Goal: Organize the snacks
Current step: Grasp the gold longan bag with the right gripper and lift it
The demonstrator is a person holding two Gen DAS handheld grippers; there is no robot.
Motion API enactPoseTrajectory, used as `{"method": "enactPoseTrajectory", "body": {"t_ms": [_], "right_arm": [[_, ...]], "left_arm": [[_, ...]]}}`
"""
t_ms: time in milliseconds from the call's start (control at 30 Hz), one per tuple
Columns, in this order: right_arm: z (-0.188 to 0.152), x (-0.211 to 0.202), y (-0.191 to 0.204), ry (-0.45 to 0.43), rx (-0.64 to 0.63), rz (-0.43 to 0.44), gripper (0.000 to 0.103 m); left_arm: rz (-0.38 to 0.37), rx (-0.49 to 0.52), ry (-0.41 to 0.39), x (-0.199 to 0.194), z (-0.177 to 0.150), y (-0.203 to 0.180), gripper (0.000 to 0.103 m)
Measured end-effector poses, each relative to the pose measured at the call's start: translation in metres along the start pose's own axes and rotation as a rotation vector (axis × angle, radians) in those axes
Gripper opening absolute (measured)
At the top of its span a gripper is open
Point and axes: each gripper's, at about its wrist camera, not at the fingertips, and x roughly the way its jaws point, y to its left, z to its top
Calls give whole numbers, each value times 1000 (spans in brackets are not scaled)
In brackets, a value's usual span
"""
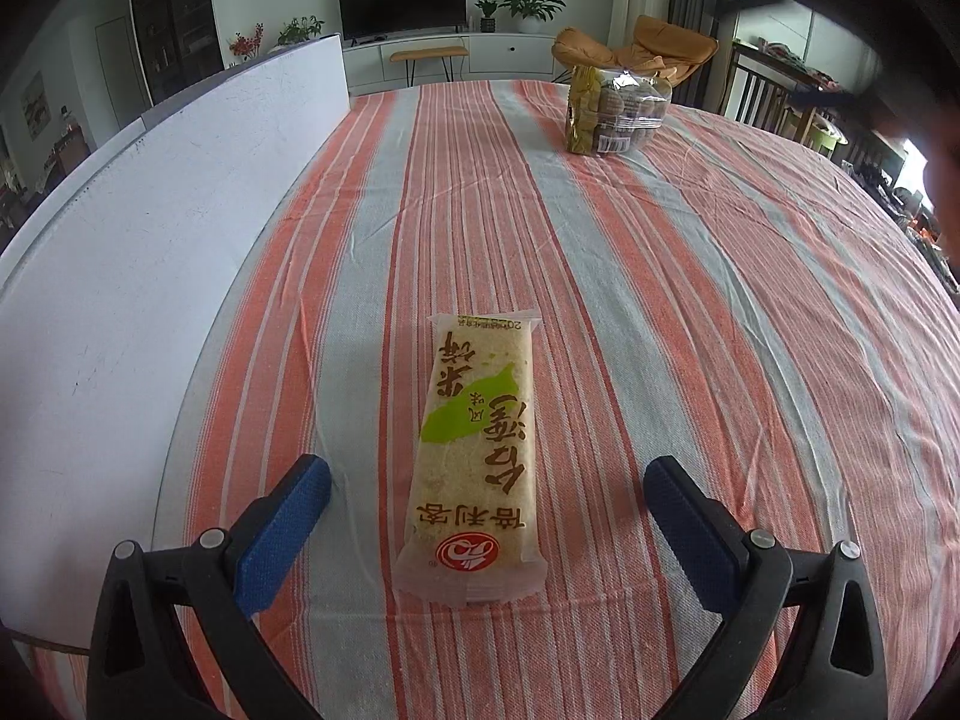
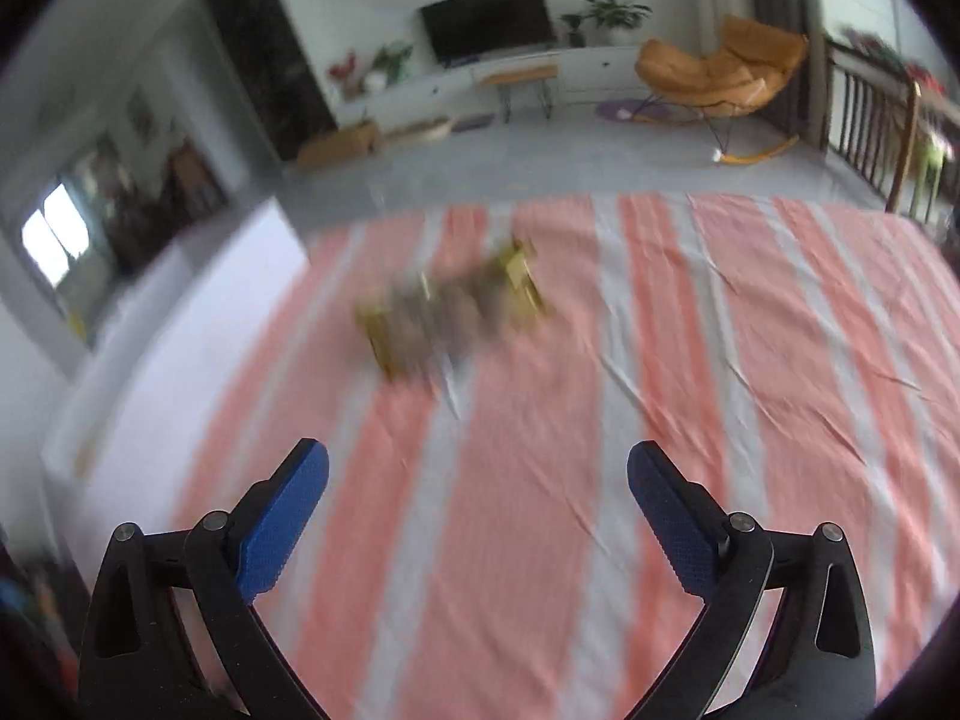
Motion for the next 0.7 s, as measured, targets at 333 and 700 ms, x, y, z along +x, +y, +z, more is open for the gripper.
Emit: {"method": "enactPoseTrajectory", "body": {"t_ms": [333, 700], "right_arm": [[57, 143, -3, 224, 392, -38, 99], [-38, 44, -65, 261, 357, 448, 70]], "left_arm": [[0, -1, 0, 0, 0, 0, 103], [1, -1, 0, 1, 2, 0, 103]]}}
